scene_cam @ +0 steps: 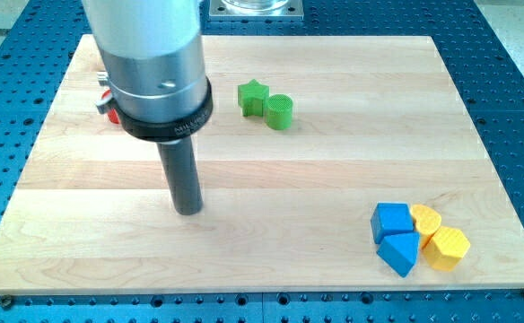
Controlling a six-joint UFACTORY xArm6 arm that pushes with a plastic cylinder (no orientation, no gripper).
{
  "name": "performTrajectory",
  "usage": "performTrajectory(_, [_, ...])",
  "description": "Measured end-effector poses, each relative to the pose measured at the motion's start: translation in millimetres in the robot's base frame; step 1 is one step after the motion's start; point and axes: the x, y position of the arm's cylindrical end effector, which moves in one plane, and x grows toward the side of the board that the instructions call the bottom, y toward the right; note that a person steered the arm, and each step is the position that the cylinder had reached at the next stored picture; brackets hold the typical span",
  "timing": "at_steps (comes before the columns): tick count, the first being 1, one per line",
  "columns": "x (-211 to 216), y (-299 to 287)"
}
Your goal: Separate the green blocks
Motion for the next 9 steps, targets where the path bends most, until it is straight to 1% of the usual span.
performTrajectory(2, [-116.5, 141.7])
performTrajectory(3, [-157.8, 165.9])
performTrajectory(4, [-196.6, 153.3])
performTrajectory(5, [-206.9, 112.4])
performTrajectory(6, [-107.1, 116.7])
performTrajectory(7, [-119.2, 180.0])
performTrajectory(8, [-34.7, 227.0])
performTrajectory(9, [-5.9, 174.2])
